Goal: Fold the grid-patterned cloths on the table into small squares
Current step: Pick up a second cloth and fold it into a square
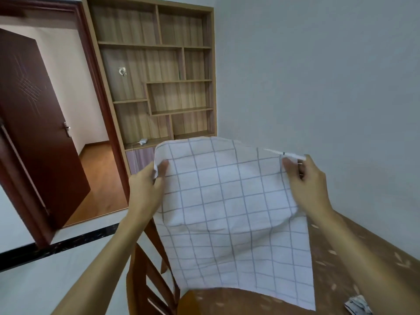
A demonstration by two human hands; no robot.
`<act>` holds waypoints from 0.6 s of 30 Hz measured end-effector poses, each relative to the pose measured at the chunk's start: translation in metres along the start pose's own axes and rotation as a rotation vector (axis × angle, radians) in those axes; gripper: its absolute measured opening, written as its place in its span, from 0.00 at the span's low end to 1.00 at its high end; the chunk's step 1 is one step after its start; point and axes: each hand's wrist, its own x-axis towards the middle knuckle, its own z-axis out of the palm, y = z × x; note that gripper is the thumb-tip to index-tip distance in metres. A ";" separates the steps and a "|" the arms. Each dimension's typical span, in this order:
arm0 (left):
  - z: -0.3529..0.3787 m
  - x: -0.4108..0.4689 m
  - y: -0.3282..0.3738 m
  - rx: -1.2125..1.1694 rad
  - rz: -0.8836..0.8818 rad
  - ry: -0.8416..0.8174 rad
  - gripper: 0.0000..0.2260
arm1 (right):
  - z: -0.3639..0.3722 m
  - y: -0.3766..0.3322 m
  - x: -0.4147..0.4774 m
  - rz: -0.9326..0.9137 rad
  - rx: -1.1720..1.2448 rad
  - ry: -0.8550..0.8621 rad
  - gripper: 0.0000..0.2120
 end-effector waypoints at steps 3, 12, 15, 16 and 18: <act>0.003 0.005 -0.005 -0.068 -0.030 -0.107 0.23 | 0.000 -0.006 0.000 0.010 0.016 0.016 0.16; 0.011 0.006 0.006 -0.045 0.084 -0.065 0.19 | 0.016 -0.020 -0.015 -0.189 0.011 -0.044 0.16; 0.002 0.014 -0.006 -0.022 0.076 0.035 0.19 | 0.009 -0.013 -0.002 -0.138 -0.005 0.082 0.16; 0.000 0.016 -0.012 -0.003 0.068 0.049 0.16 | 0.006 -0.011 0.002 -0.128 -0.015 0.089 0.16; 0.001 0.019 -0.023 0.031 0.069 0.036 0.10 | 0.004 -0.010 0.005 -0.136 -0.035 0.074 0.17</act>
